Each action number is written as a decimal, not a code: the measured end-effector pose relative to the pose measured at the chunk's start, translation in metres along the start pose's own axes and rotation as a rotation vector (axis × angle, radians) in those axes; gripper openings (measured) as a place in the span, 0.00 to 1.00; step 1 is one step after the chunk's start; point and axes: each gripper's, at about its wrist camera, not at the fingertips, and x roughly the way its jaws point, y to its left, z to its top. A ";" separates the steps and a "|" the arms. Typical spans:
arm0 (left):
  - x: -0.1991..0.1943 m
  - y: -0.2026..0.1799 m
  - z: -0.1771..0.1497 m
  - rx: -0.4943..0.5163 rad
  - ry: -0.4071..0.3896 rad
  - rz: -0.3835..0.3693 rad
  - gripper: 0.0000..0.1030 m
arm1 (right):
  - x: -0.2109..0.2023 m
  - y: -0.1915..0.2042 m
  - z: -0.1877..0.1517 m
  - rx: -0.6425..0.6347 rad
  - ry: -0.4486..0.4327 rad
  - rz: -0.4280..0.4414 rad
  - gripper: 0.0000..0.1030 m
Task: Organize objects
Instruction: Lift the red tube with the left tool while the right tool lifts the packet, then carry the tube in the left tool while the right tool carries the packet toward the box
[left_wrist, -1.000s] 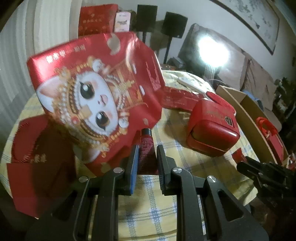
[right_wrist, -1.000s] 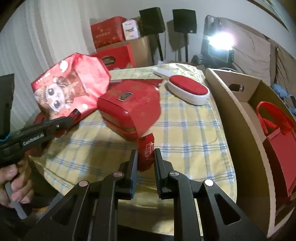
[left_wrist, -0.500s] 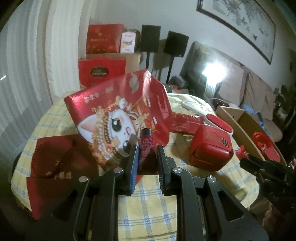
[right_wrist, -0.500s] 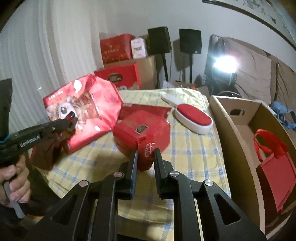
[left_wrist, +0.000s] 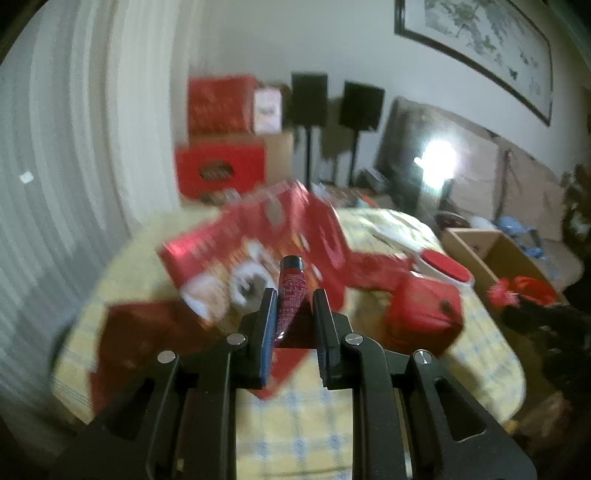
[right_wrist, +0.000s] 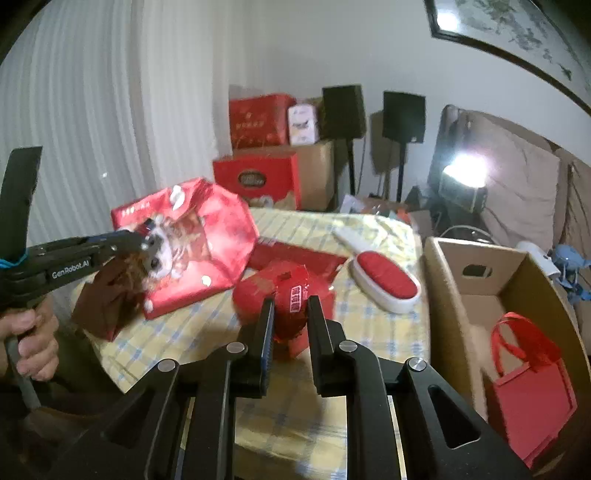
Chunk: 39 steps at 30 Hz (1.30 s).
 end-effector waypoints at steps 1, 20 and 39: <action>-0.003 0.003 0.003 -0.003 -0.020 0.020 0.17 | 0.000 -0.002 0.001 0.004 0.005 0.002 0.15; -0.056 -0.004 0.065 -0.069 -0.162 0.059 0.17 | -0.097 -0.067 0.037 0.063 -0.171 -0.056 0.15; -0.058 -0.073 0.096 -0.008 -0.203 -0.037 0.17 | -0.147 -0.110 0.043 0.094 -0.247 -0.167 0.15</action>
